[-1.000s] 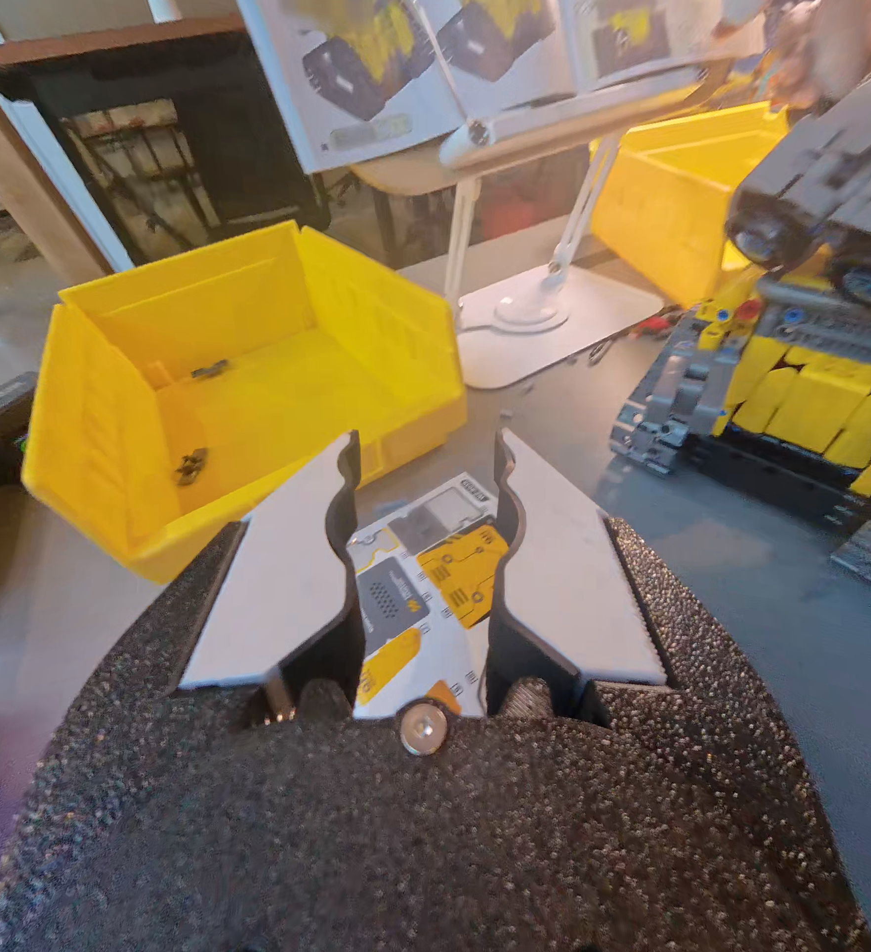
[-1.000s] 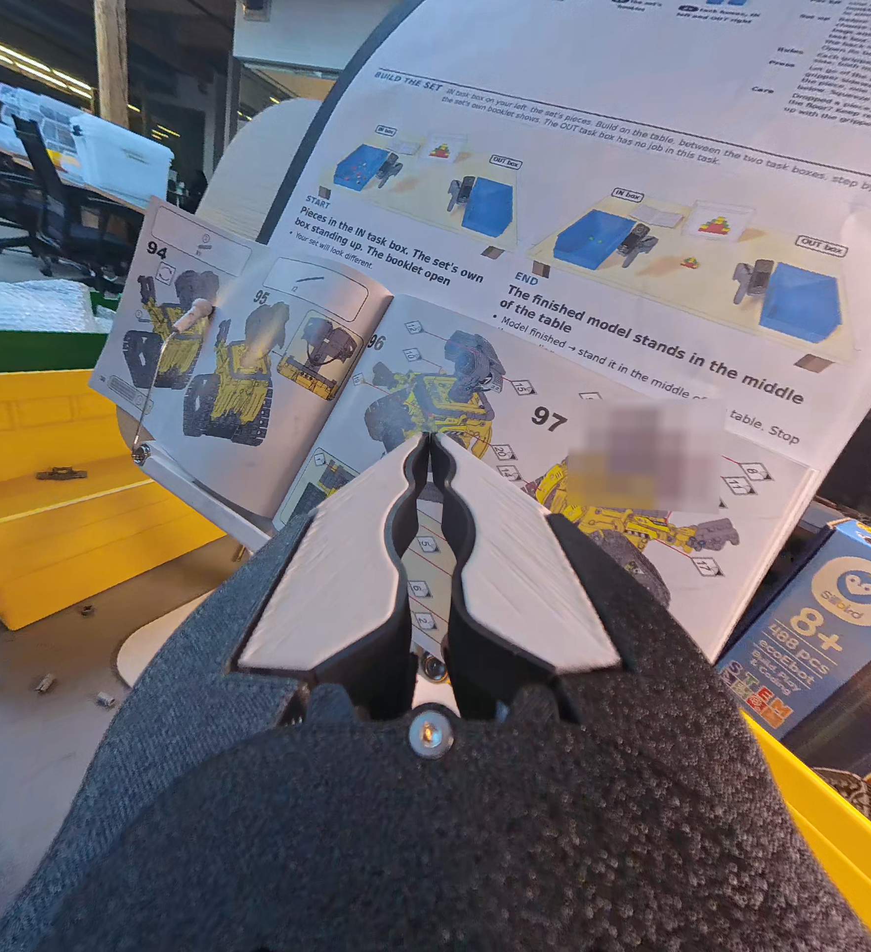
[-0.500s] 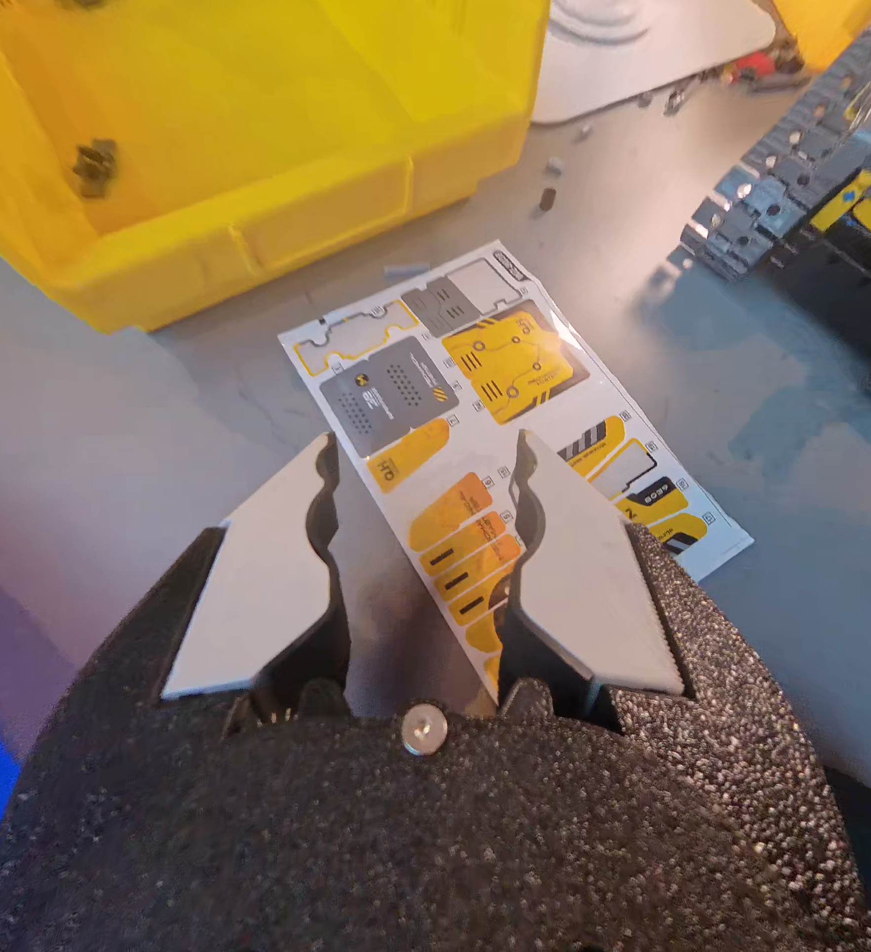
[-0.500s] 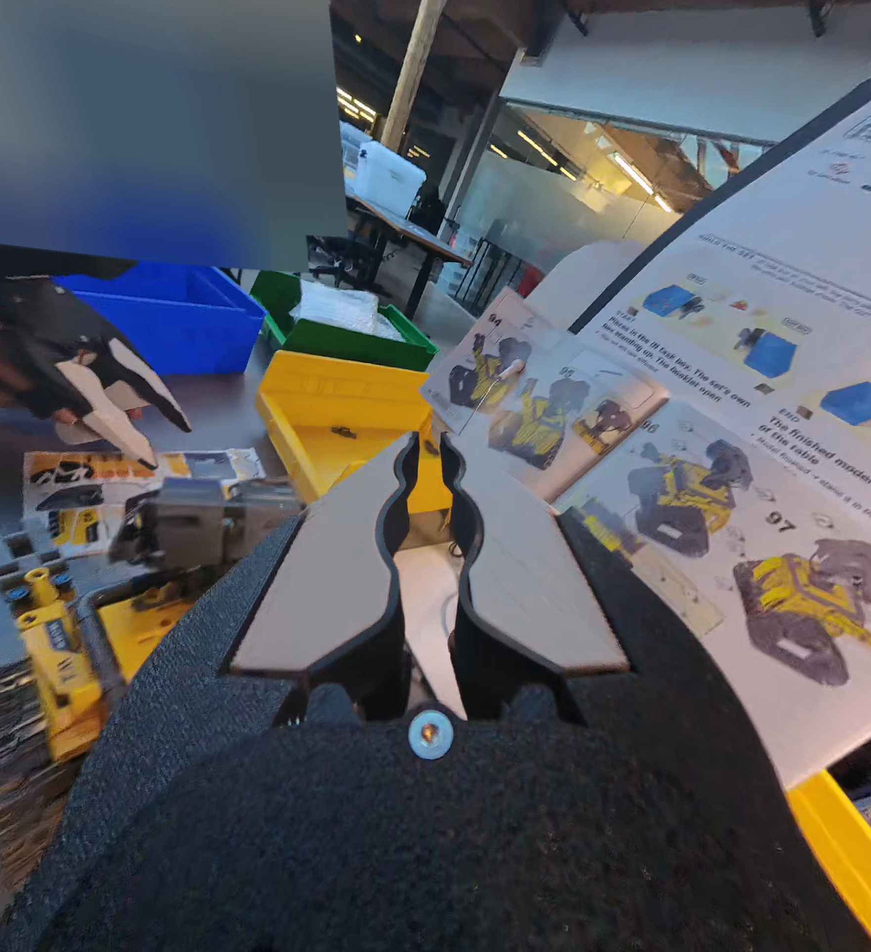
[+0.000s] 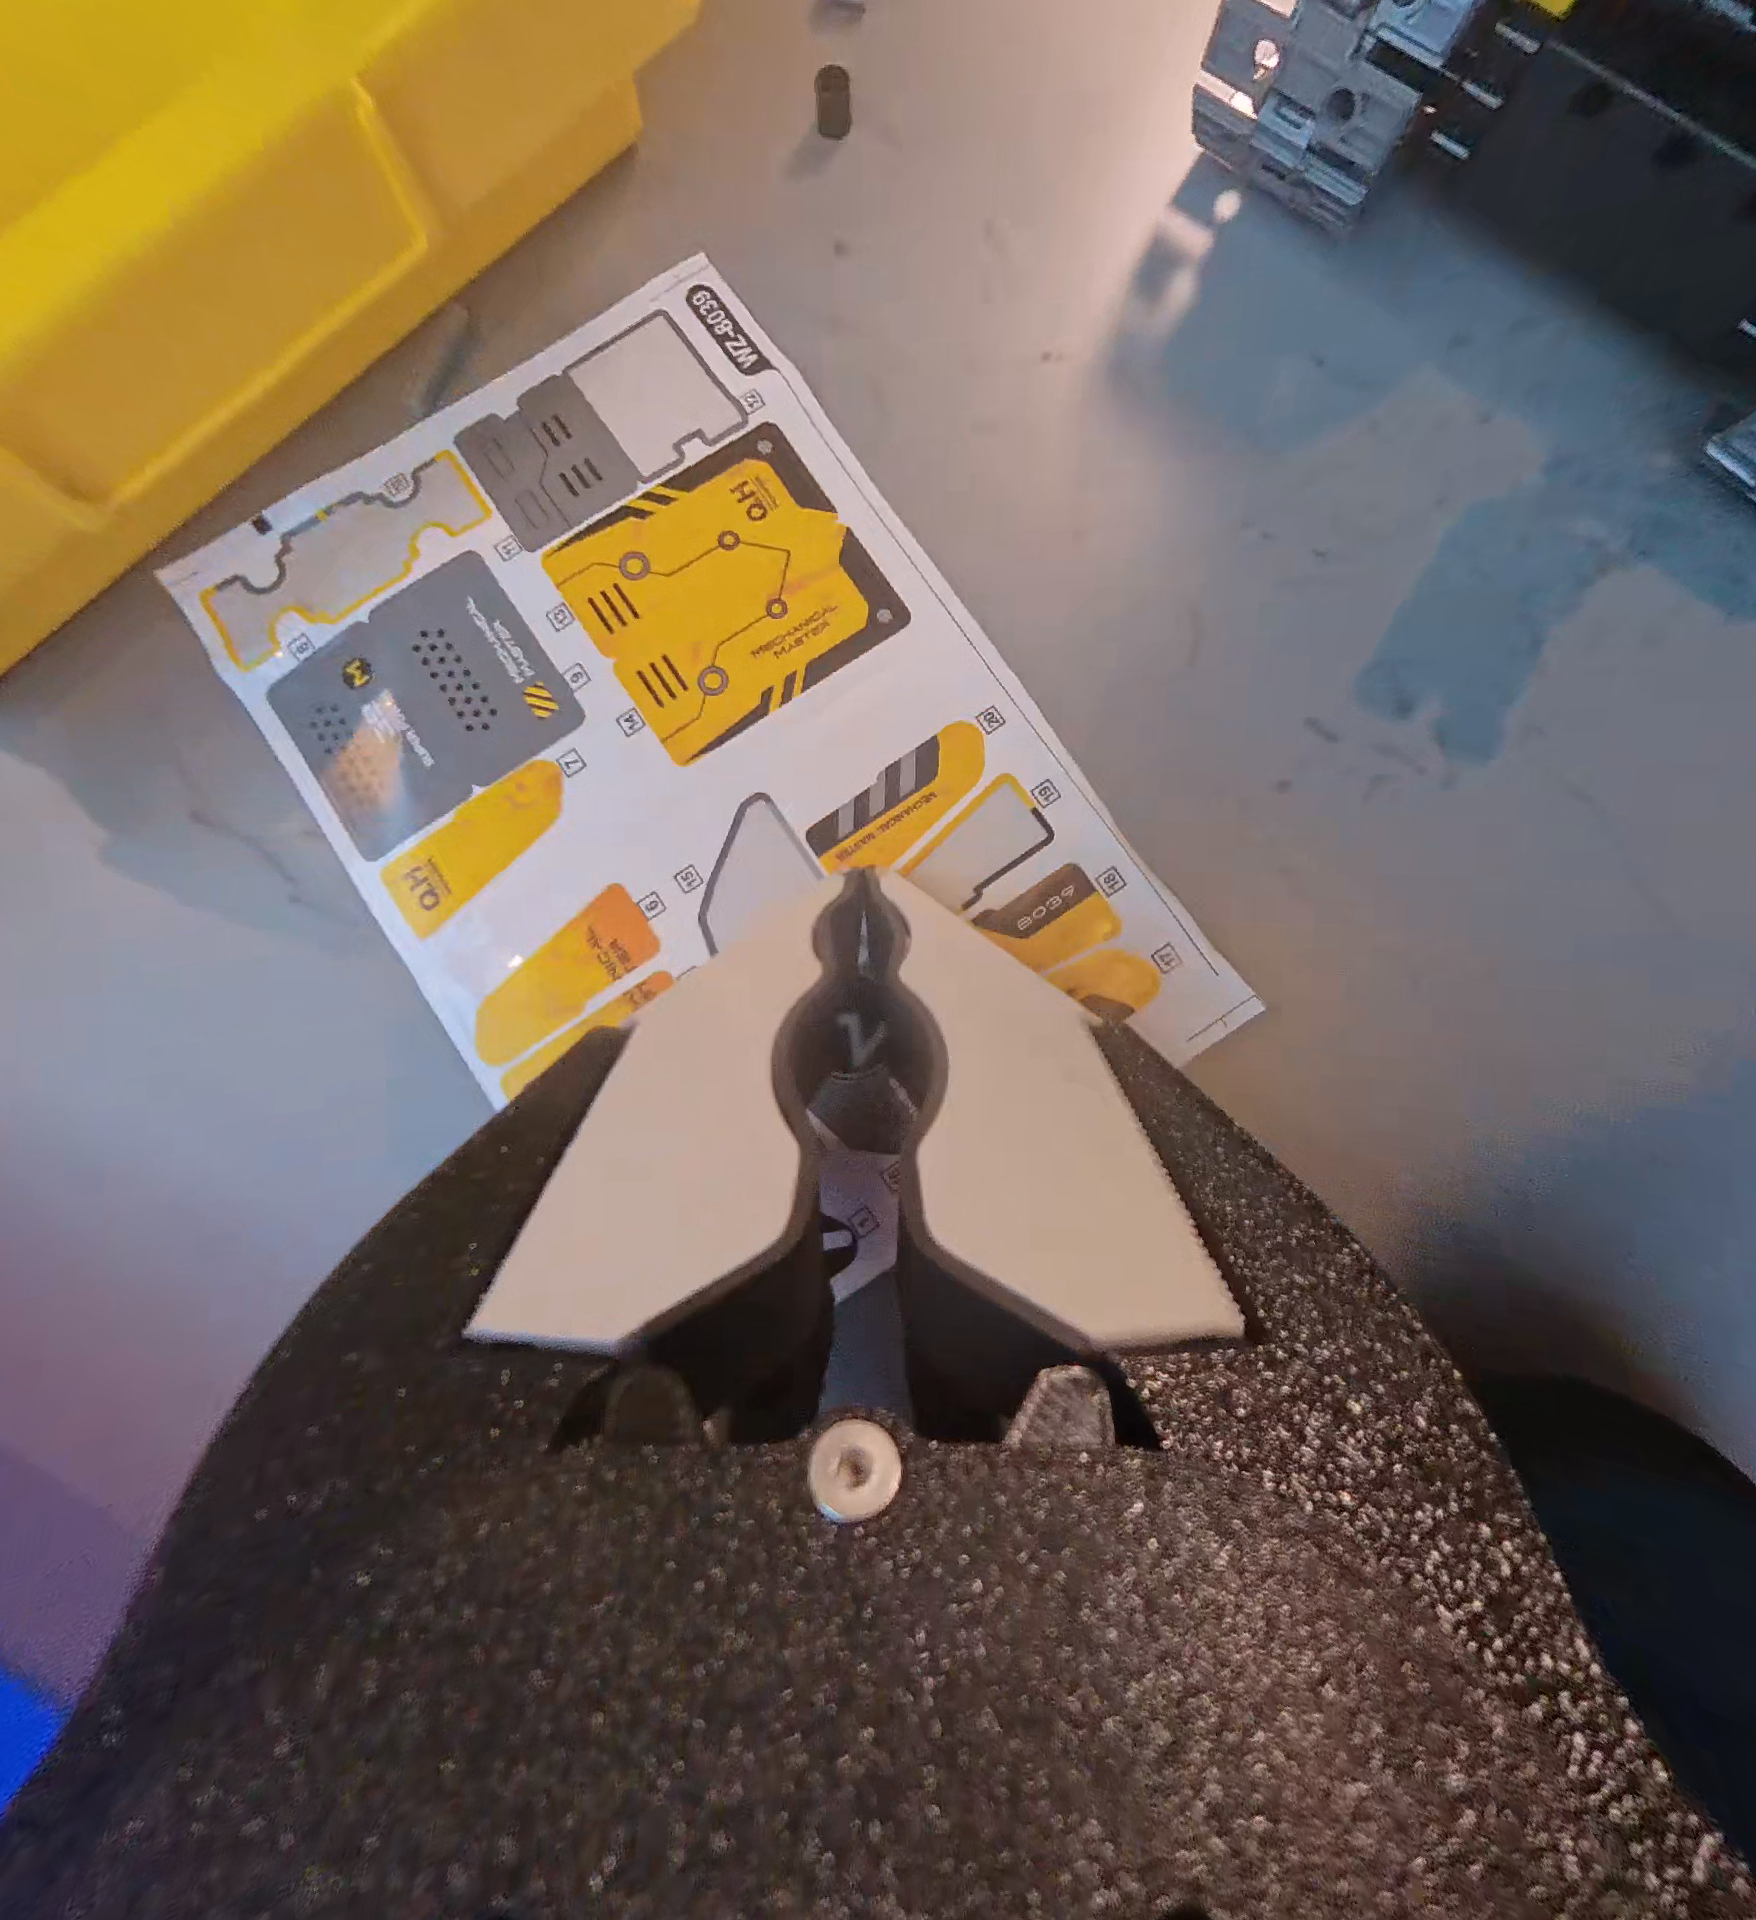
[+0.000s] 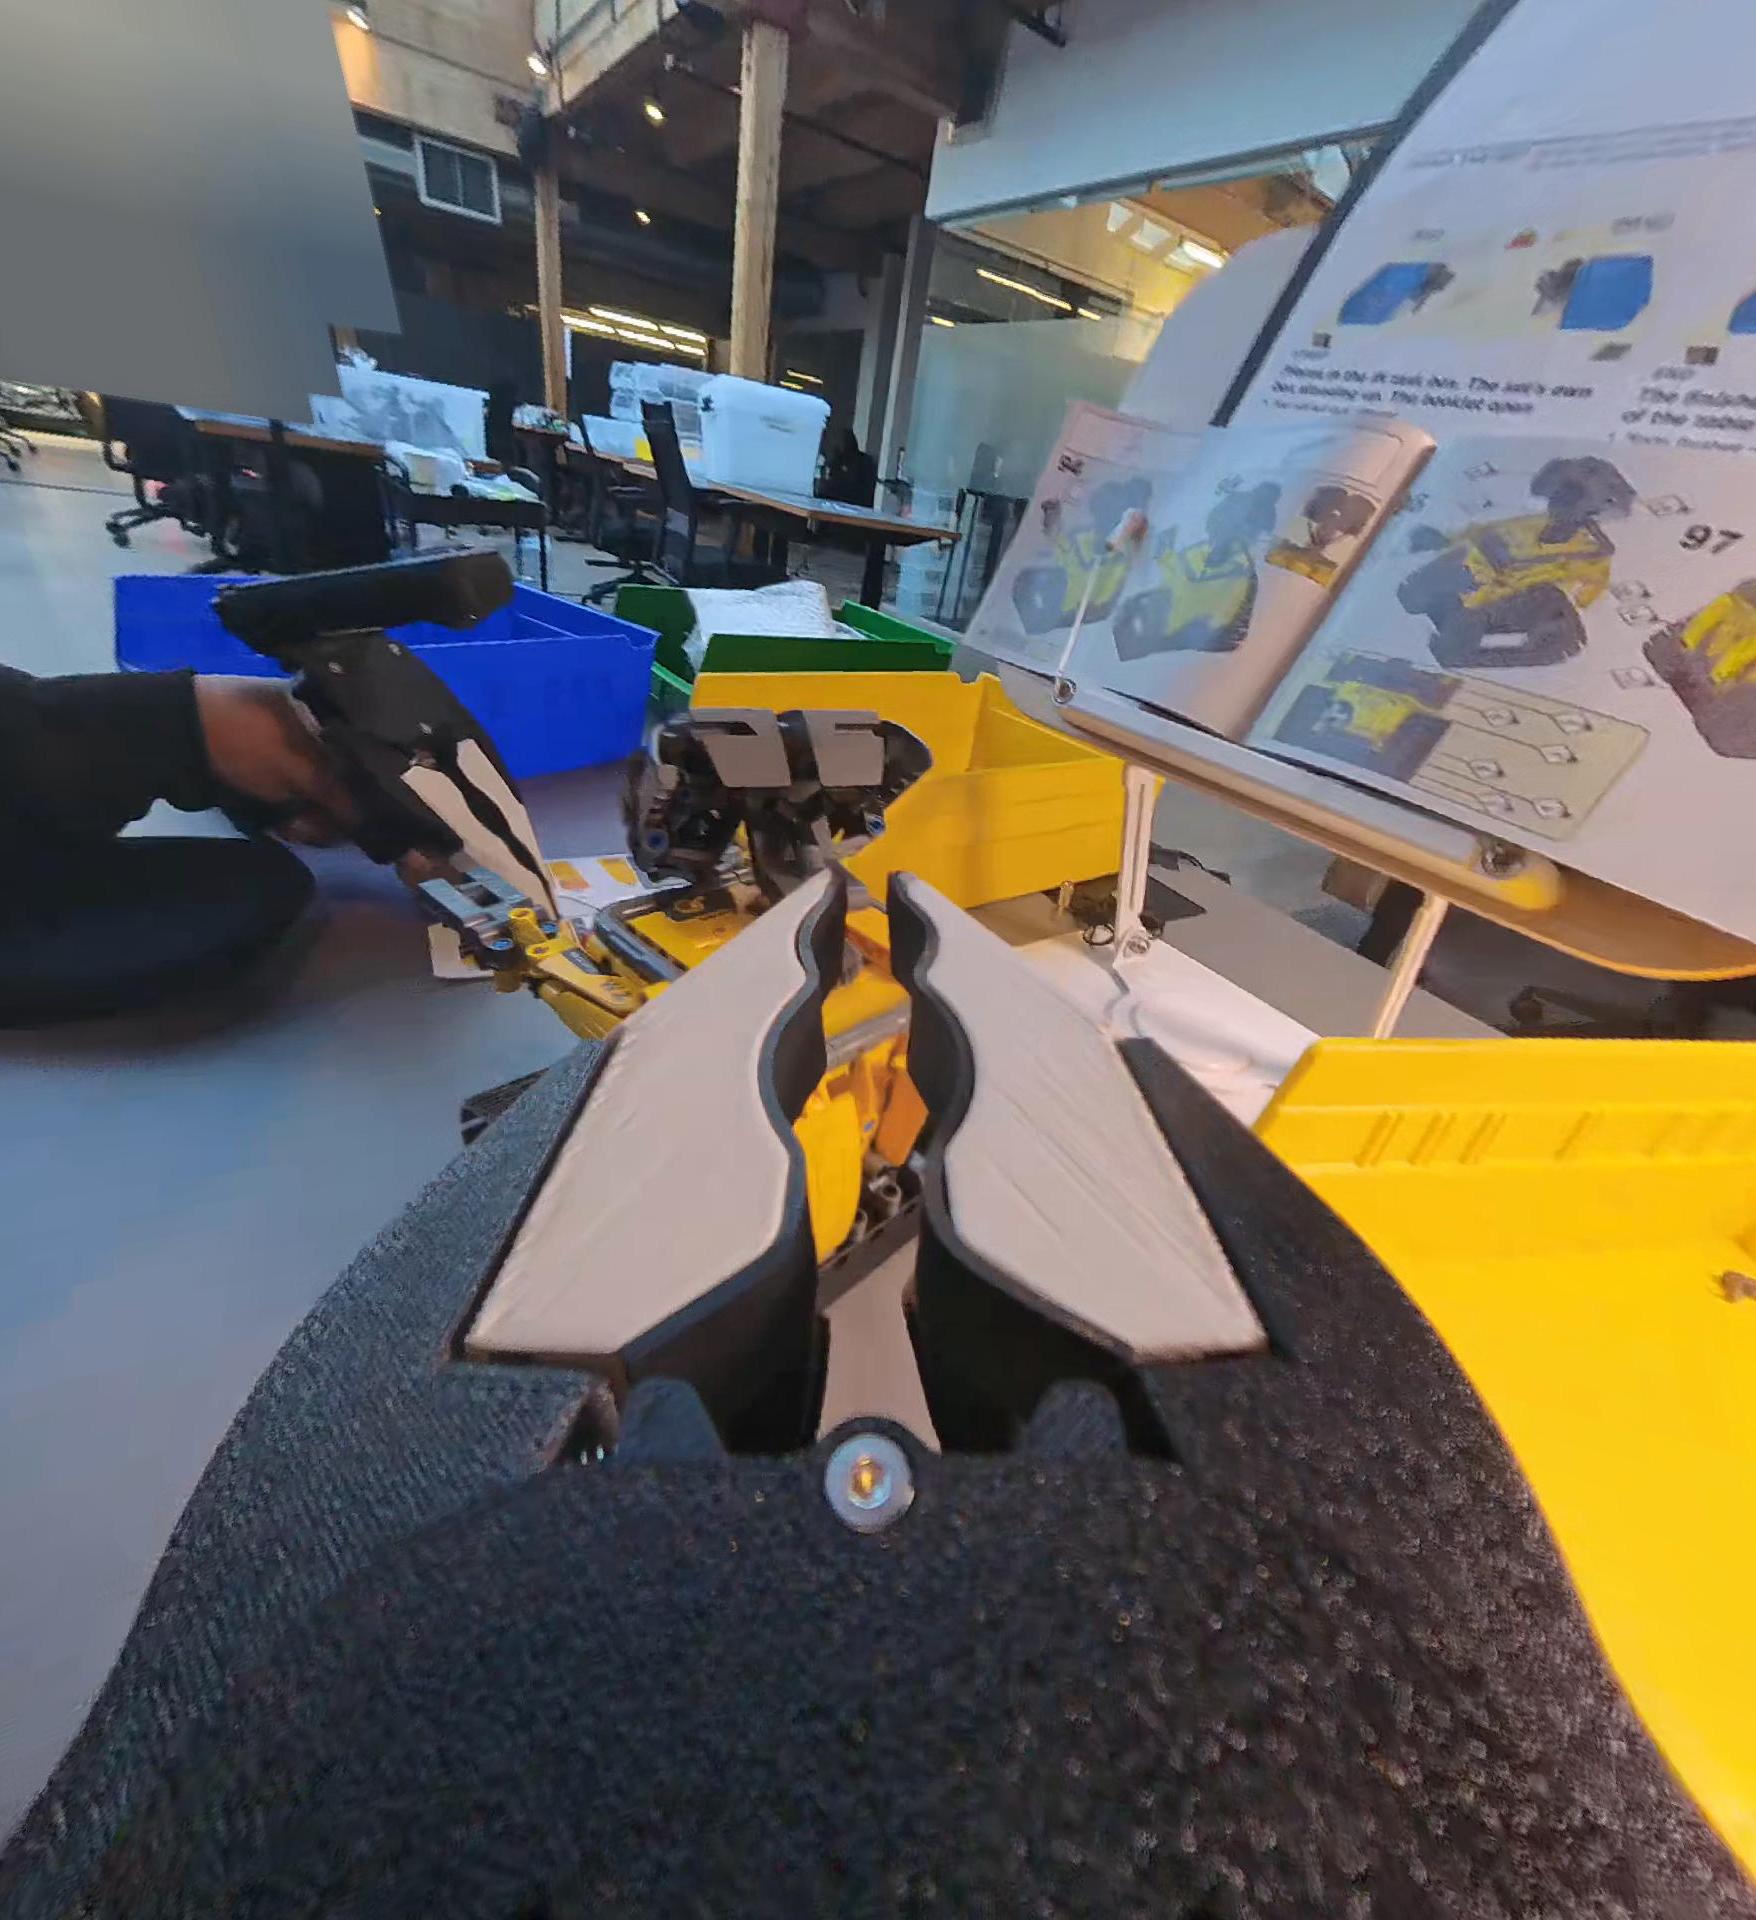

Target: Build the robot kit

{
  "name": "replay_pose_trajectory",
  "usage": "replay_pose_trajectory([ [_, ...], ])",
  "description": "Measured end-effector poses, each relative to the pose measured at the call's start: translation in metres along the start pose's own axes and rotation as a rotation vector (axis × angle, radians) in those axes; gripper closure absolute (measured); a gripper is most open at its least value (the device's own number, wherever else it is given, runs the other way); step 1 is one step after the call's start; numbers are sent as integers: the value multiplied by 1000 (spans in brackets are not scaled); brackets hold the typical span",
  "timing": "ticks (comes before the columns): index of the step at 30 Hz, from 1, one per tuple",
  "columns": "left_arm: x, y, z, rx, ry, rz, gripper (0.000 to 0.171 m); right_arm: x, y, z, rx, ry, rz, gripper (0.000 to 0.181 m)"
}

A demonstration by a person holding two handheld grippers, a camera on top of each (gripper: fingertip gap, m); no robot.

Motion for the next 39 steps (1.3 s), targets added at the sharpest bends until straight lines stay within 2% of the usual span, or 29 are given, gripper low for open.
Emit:
replay_pose_trajectory([
  [4,7,9,3,38,-18,48,171,-1,-2,-22,68,96,46,174],
  [5,11,14,4,43,-17,79,161,-2,-3,-26,86,88,43,175],
  [7,15,21,6,38,22,105,124,-2,-3,-32,114,75,54,175],
  [8,12,20,6,31,57,83,101,-3,-3,-33,116,80,54,175],
  [10,-3,7,6,18,118,-37,60,-7,-5,-32,105,95,39,175],
  [11,-9,1,6,32,107,-70,49,-10,-6,-31,102,94,35,175],
  [14,-10,2,8,51,93,-52,58,-17,-7,-28,93,67,21,175],
  [15,-9,4,10,44,87,-48,72,-18,-7,-29,97,59,23,175],
  [16,-9,5,12,30,74,-37,102,-18,-8,-31,105,59,27,175],
  [17,-9,6,14,19,66,-29,121,-16,-8,-34,113,67,34,175],
  [19,-11,9,14,29,52,-20,127,-13,-9,-42,139,92,52,175],
  [21,-8,18,18,59,10,37,151,-10,-9,-55,189,98,59,175],
  [24,2,42,34,47,-30,182,153,-4,-10,-81,285,98,52,174],
  [27,9,69,53,130,-102,297,152,4,-13,-115,384,84,6,172],
  [31,12,94,90,274,-219,417,155,1,-26,-165,460,-83,-121,152],
  [34,11,100,122,363,-323,437,153,3,-35,-192,439,-234,-133,132],
  [37,9,91,151,375,-420,415,154,6,-46,-199,375,-293,-133,130],
  [39,7,82,168,349,-471,409,154,4,-56,-199,368,-388,-183,120],
])
Point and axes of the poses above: each gripper's, where its closed fingertips meet, y back along the fingers, x out of its top, z = x × y across the jaws, the point moved 6 cm from there along y, back along the fingers, and after that the axes turned 12 degrees about -x, right-handed, at the moved point
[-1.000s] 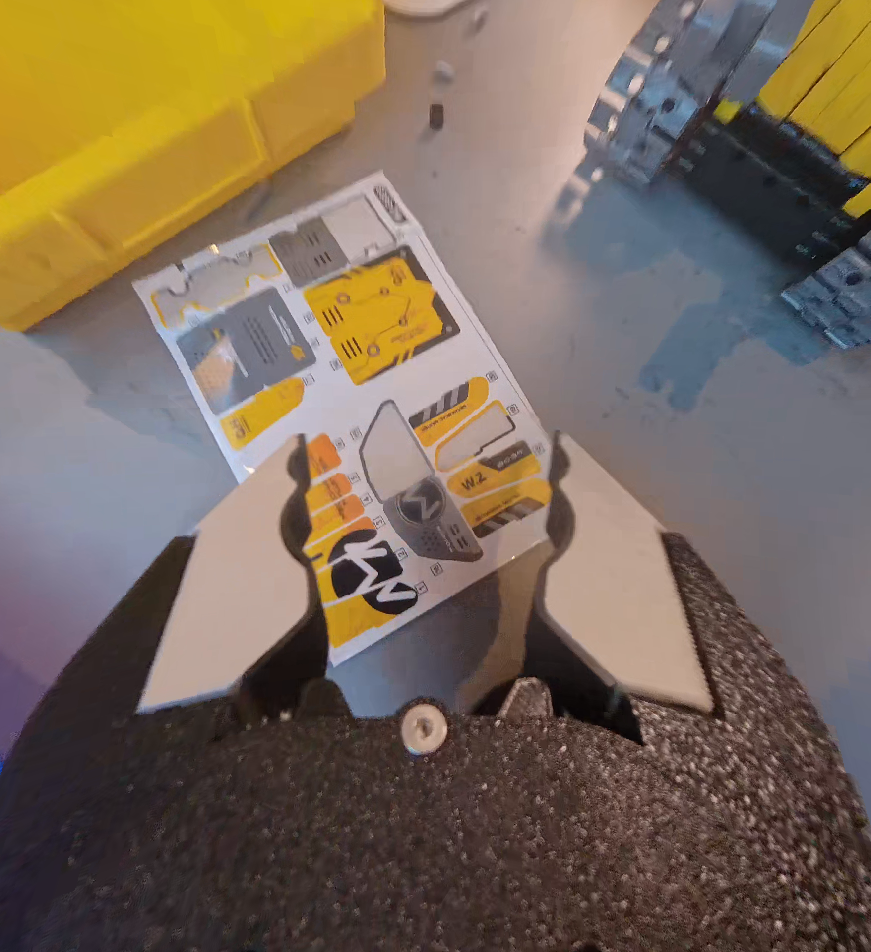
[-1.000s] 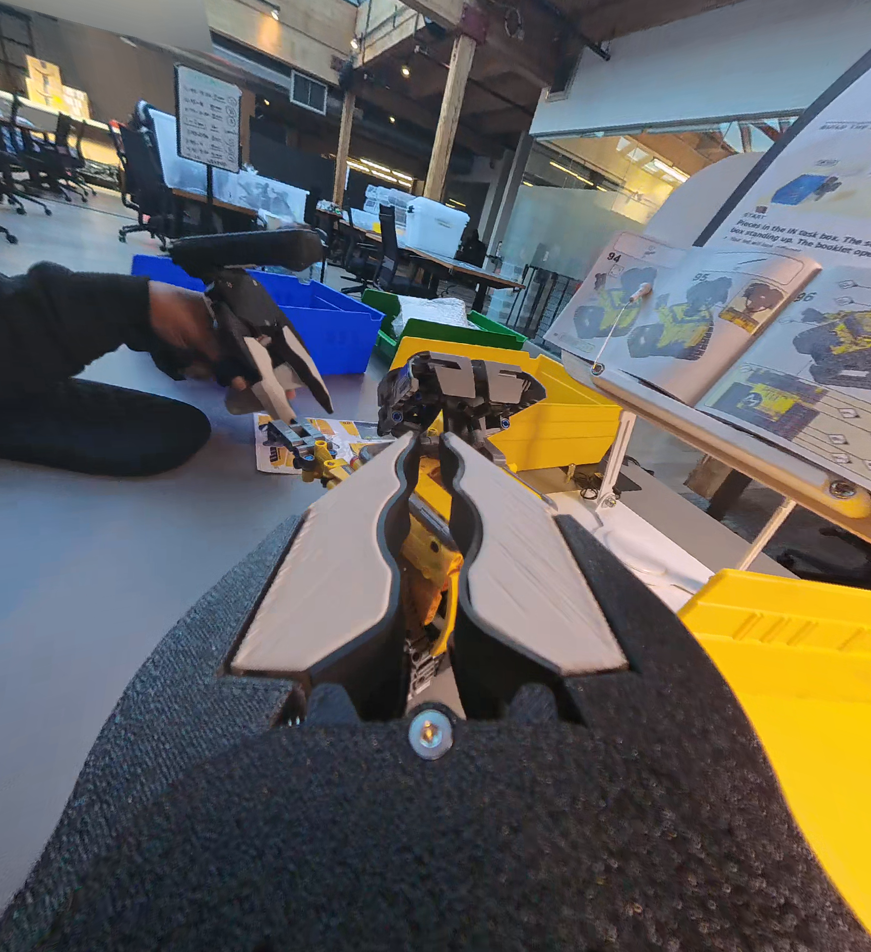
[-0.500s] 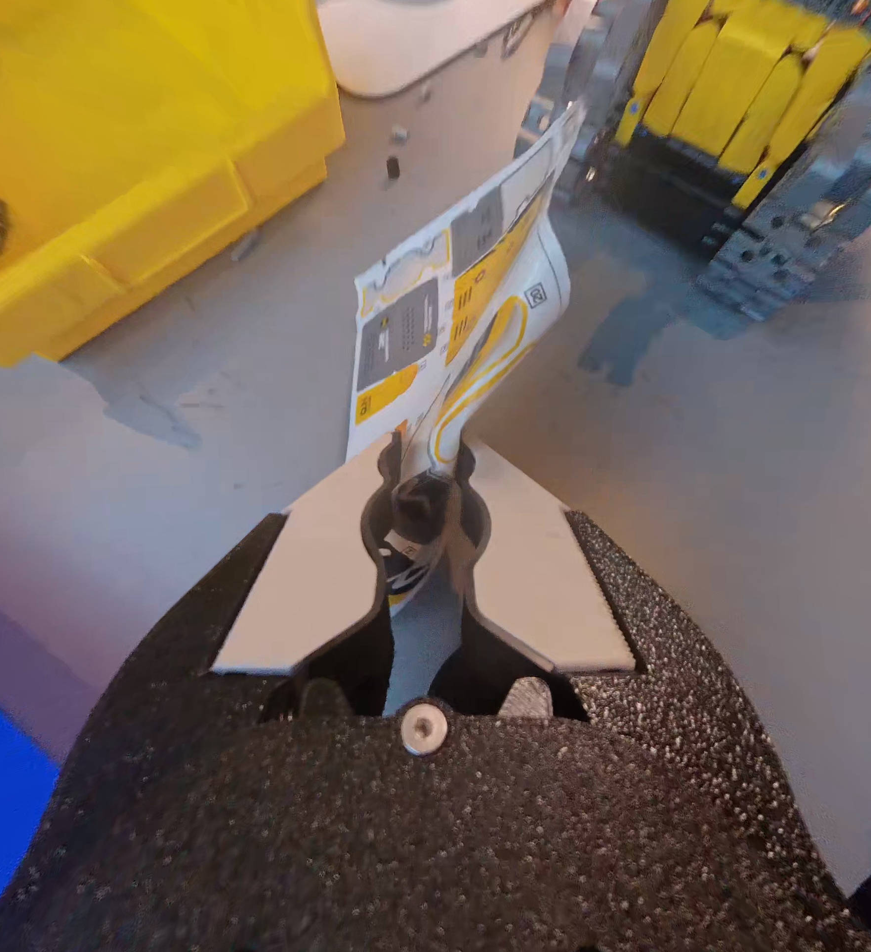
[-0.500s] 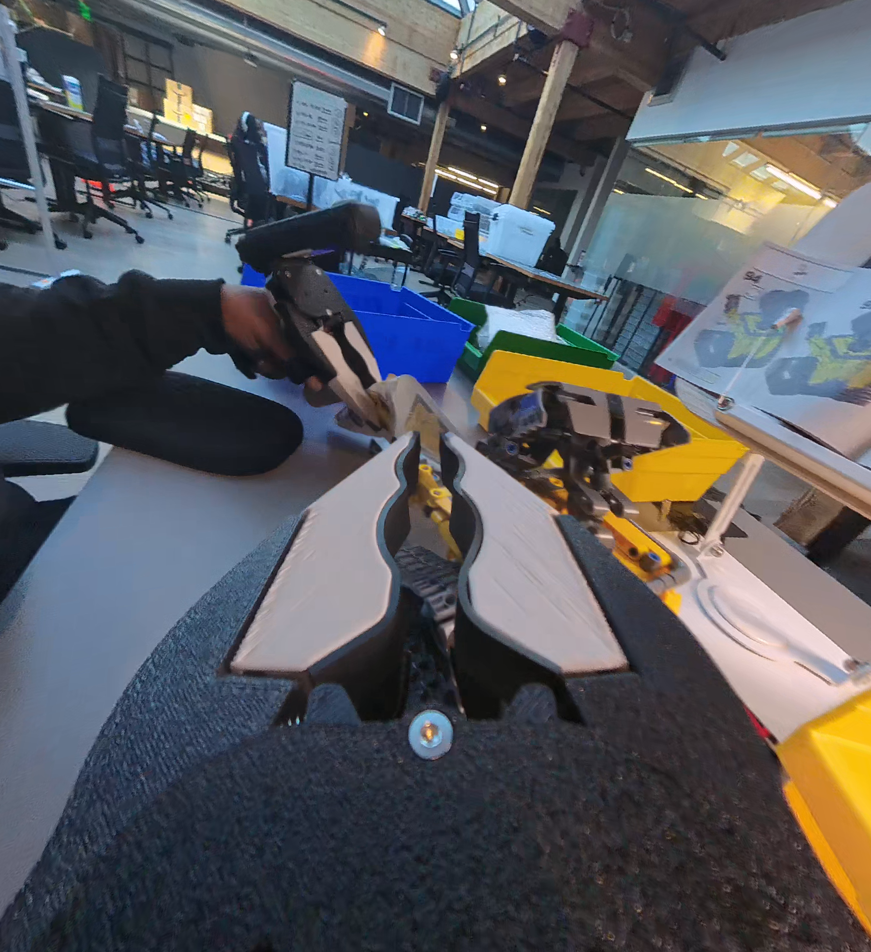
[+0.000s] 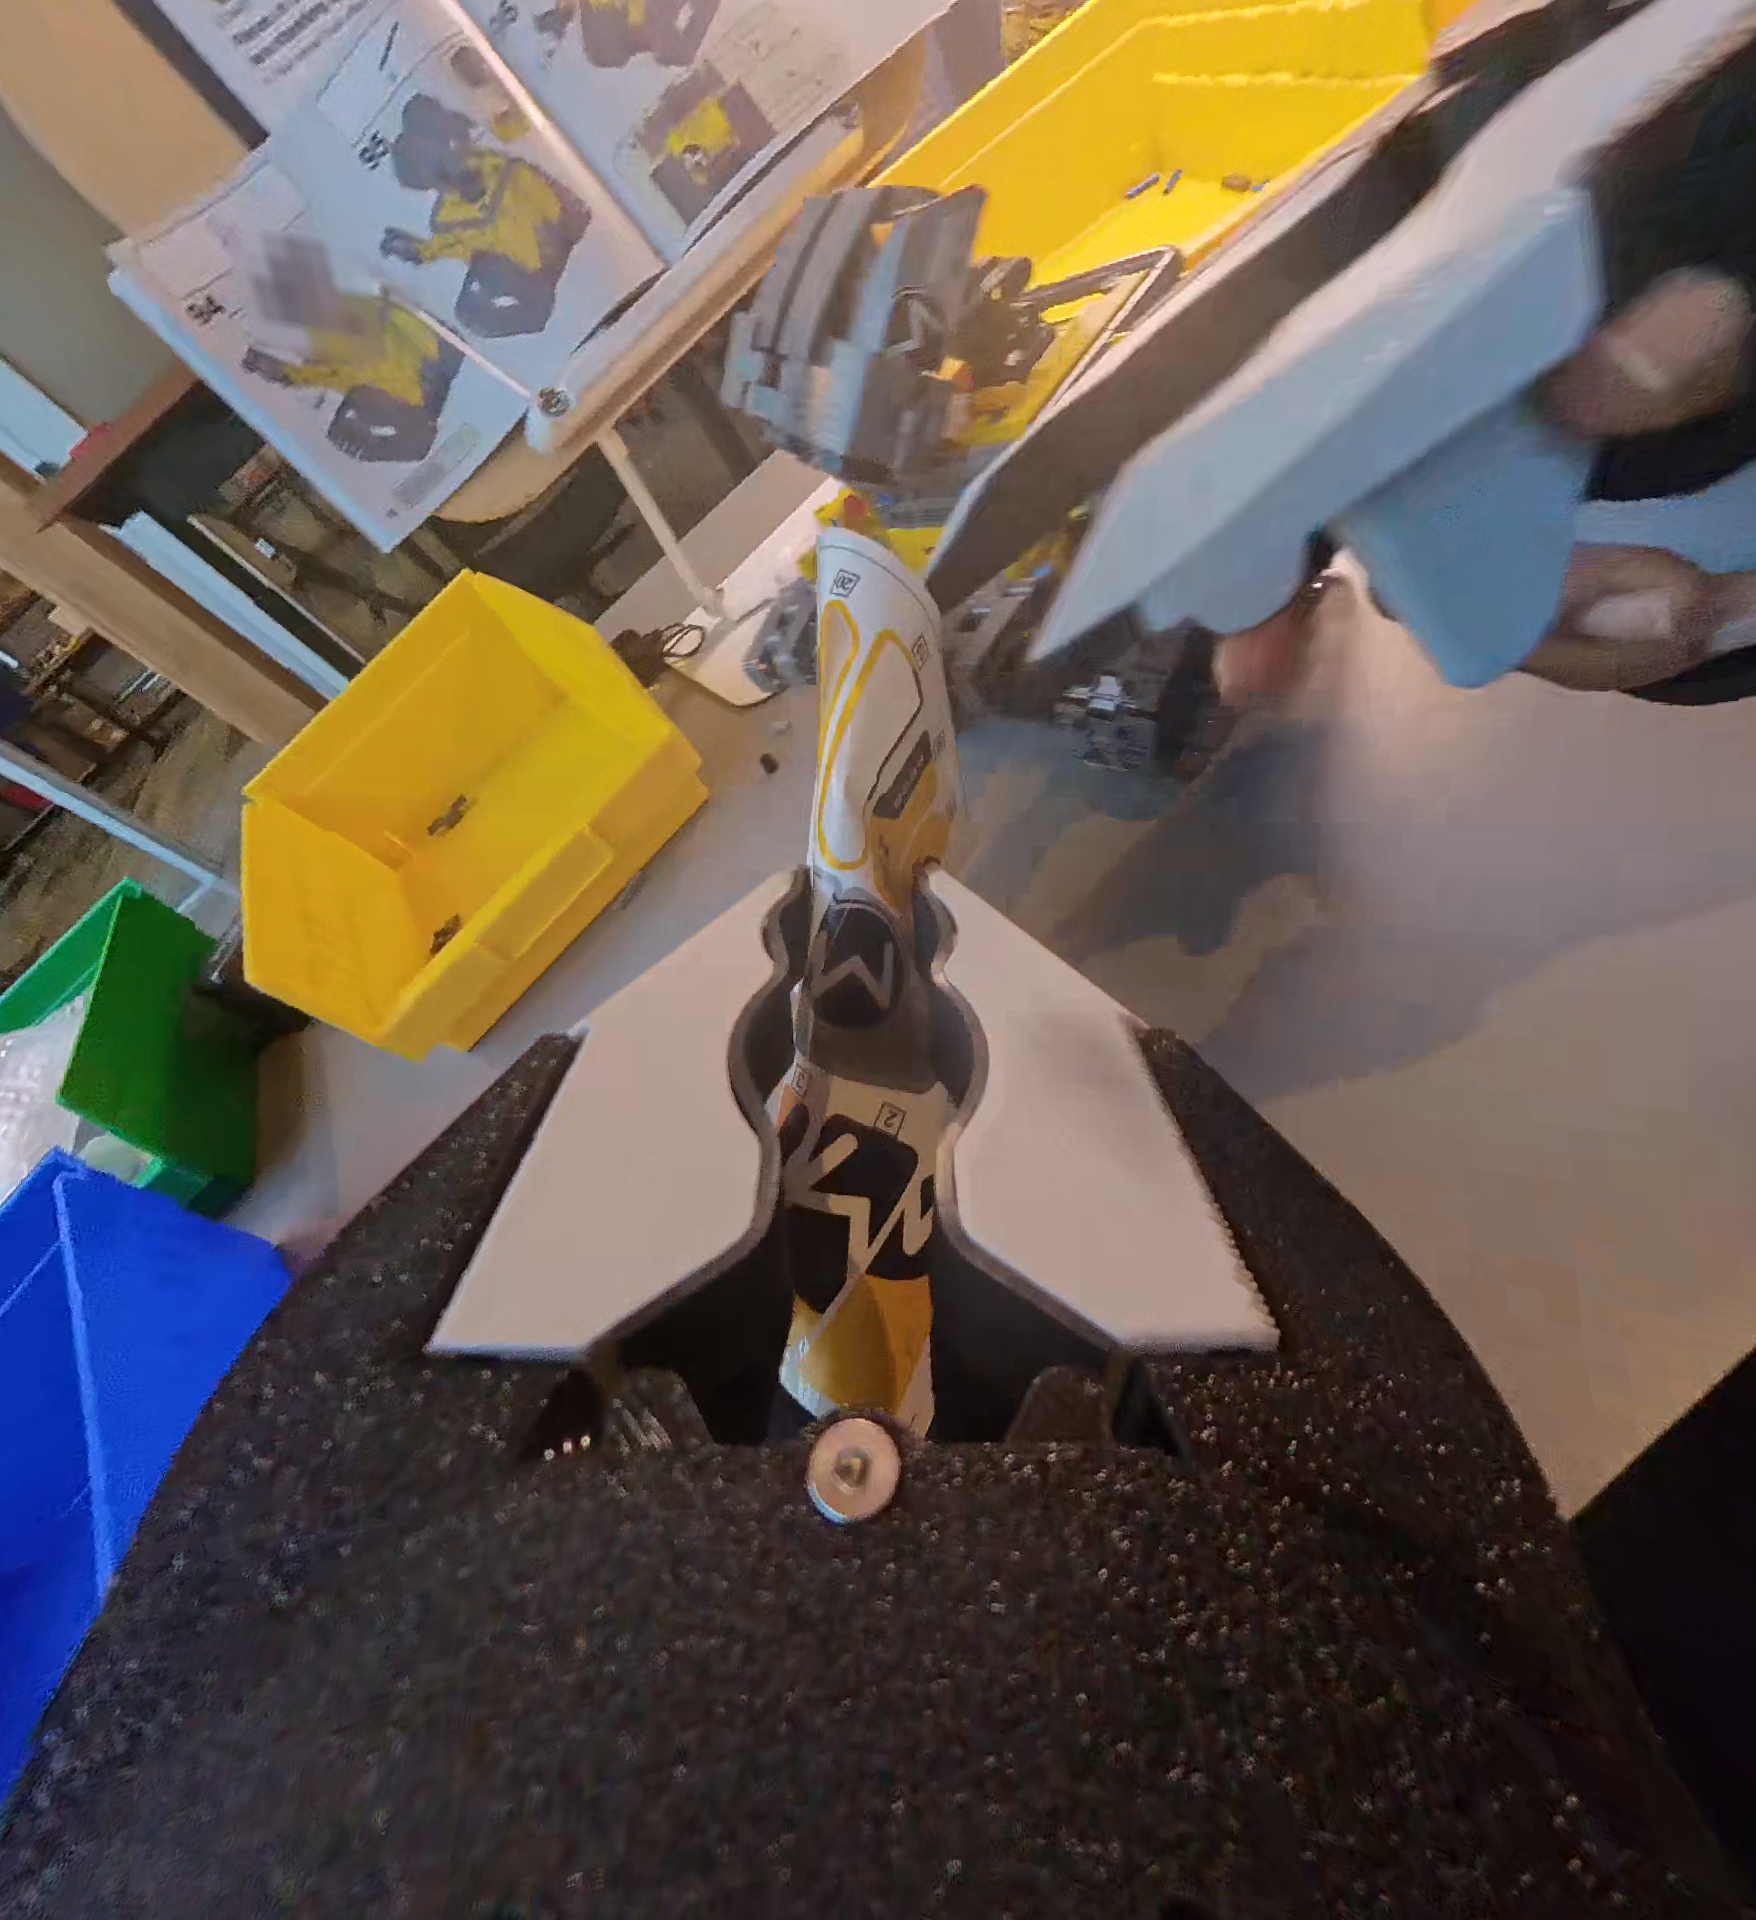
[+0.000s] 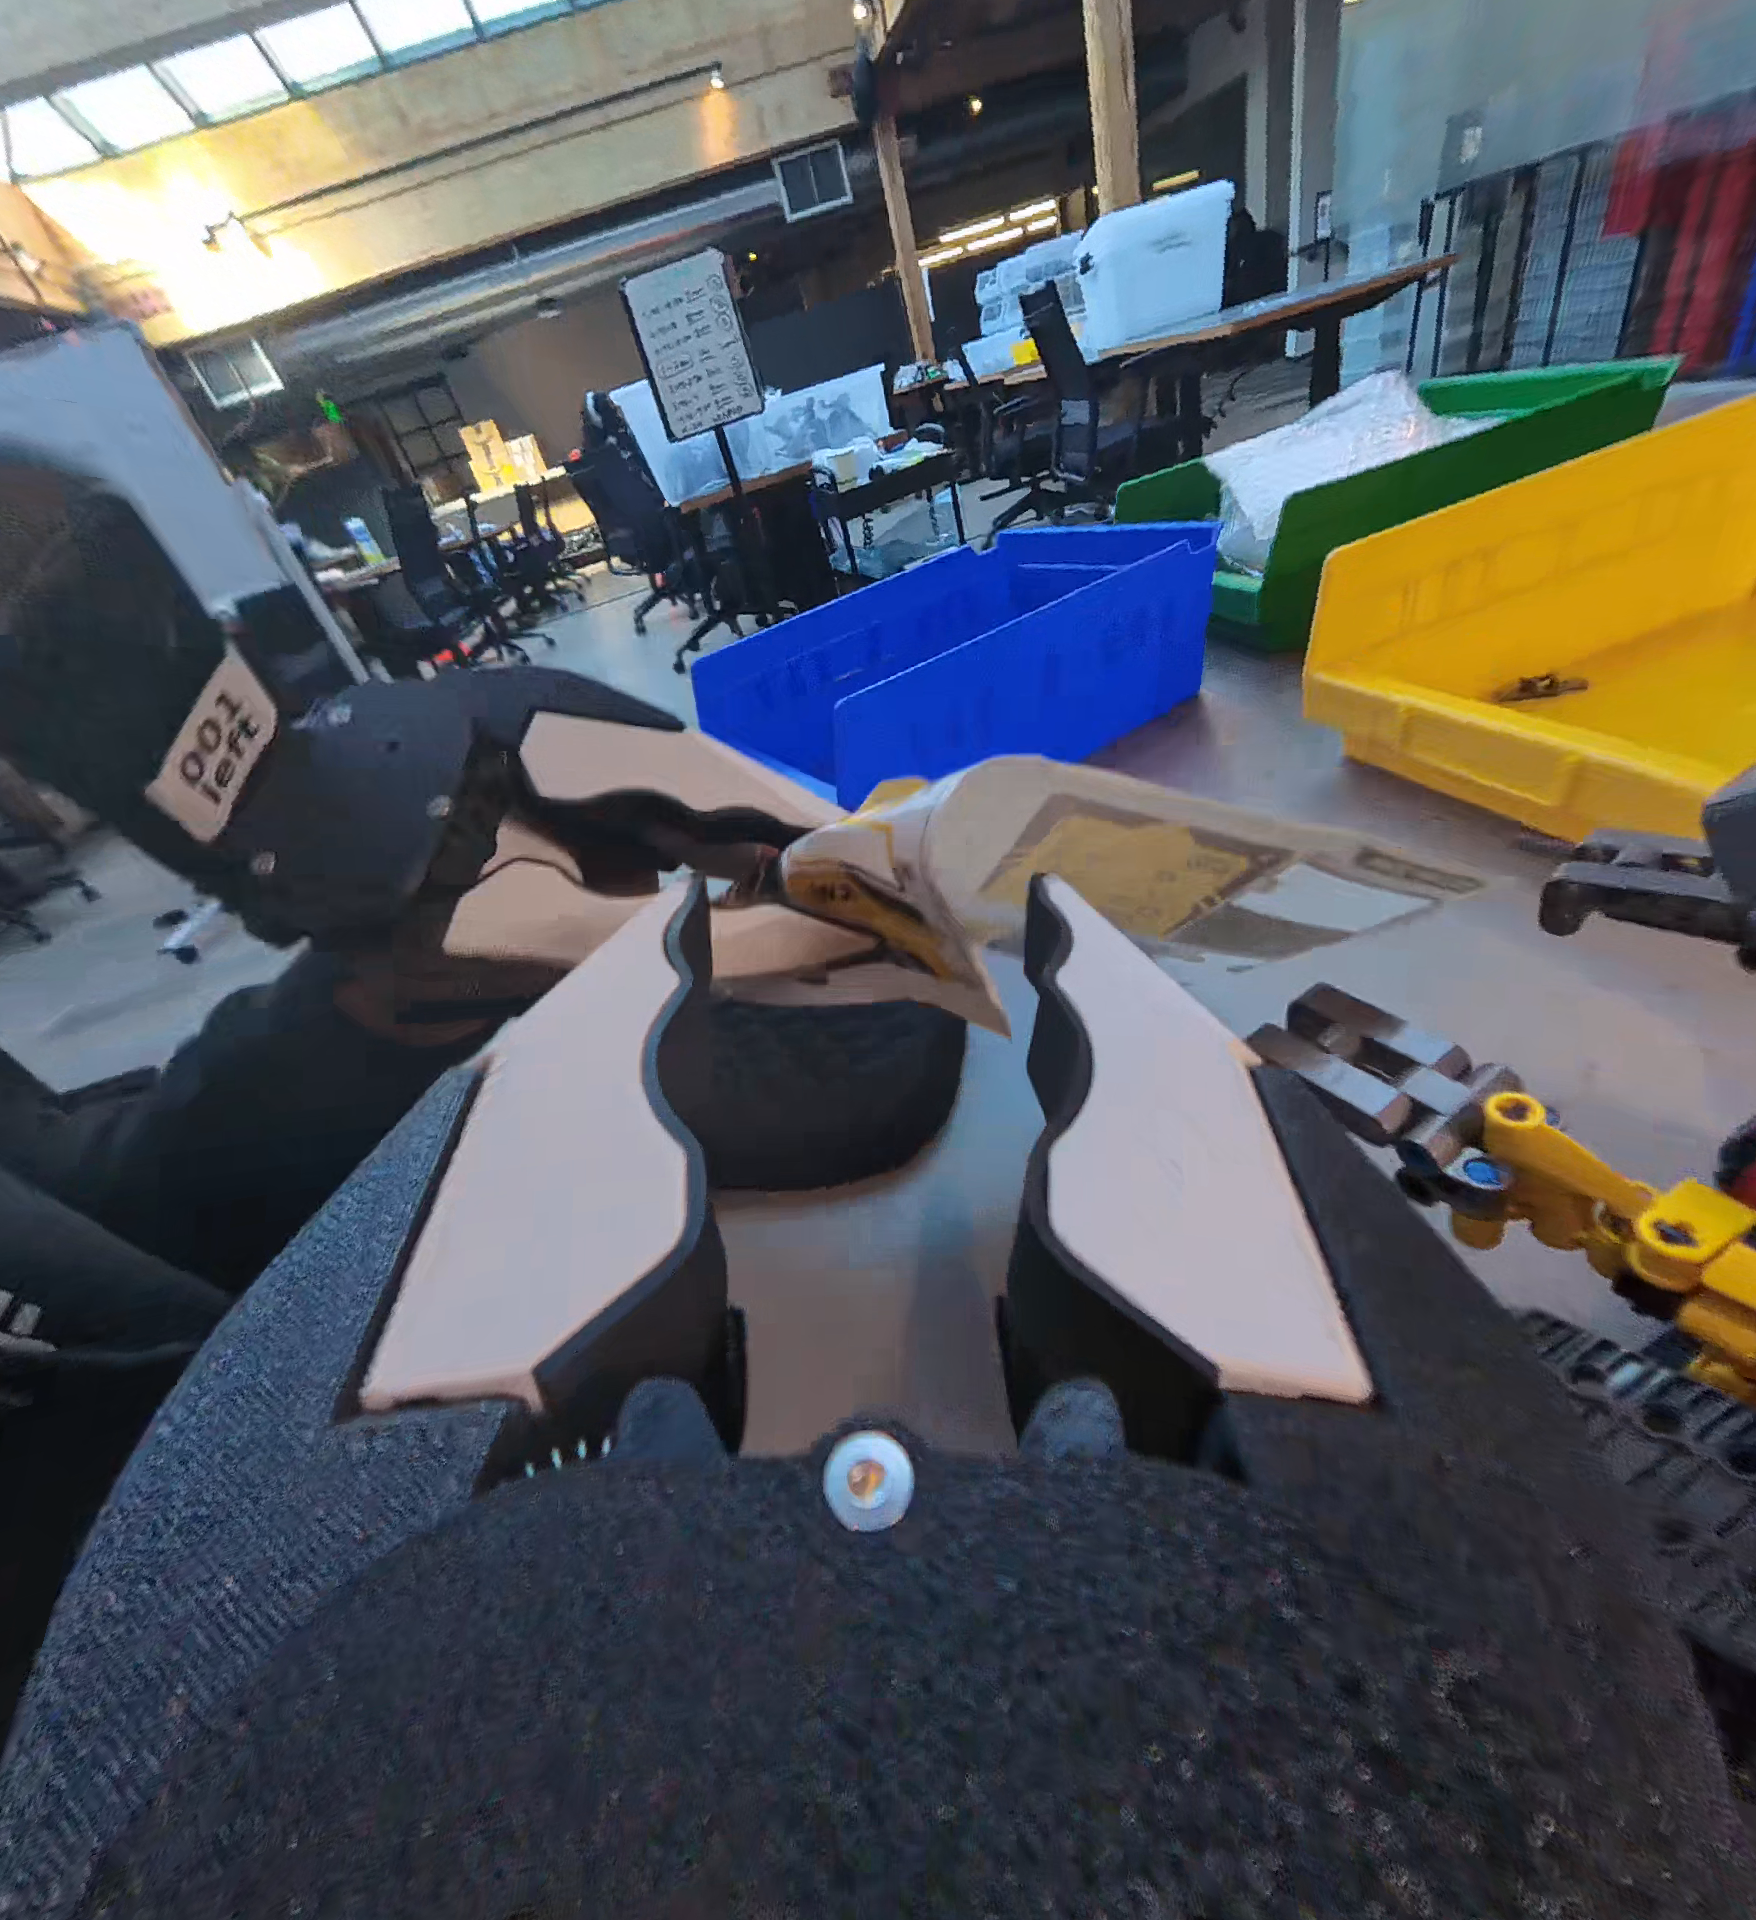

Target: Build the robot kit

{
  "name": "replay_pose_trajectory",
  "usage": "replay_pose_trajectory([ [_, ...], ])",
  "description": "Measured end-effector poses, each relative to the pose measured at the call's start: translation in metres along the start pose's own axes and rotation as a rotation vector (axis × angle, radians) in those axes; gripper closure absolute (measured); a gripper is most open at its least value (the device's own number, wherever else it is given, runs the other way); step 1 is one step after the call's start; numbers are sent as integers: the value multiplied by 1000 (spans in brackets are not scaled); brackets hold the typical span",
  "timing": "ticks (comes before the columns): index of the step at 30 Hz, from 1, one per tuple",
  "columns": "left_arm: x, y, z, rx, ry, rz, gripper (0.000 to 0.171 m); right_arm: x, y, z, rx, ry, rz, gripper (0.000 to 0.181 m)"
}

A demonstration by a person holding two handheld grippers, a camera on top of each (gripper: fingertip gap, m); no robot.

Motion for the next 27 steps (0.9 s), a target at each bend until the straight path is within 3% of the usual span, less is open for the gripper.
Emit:
replay_pose_trajectory([
  [1,2,-1,7,-9,-16,8,155,-2,-3,1,14,-51,-32,122],
  [3,4,0,16,2,-58,17,154,-8,-4,-2,89,-103,-81,150],
  [4,5,2,19,19,-87,17,154,-7,-1,-3,119,-123,-59,166],
  [6,8,6,25,30,-135,40,149,-4,9,-7,190,-111,19,180],
  [9,13,14,26,-47,-17,178,133,-1,28,-12,254,20,145,181],
  [13,10,25,10,-211,369,439,107,7,52,-15,277,172,287,181],
  [17,1,27,6,-592,818,756,98,21,68,-14,291,204,398,181],
  [19,-1,23,12,-789,962,890,100,28,74,-14,319,160,460,181],
  [22,12,18,29,-968,1016,1044,102,32,75,-18,339,101,527,181],
  [27,48,20,35,-929,871,1145,120,12,58,-24,297,56,505,181],
])
Point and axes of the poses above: each gripper's, where its closed fingertips meet, y back along the fingers, x out of its top, z = x × y across the jaws, the point moved 6 cm from there along y, back along the fingers, and after that the axes turned 12 degrees about -x, right-handed, at the moved point
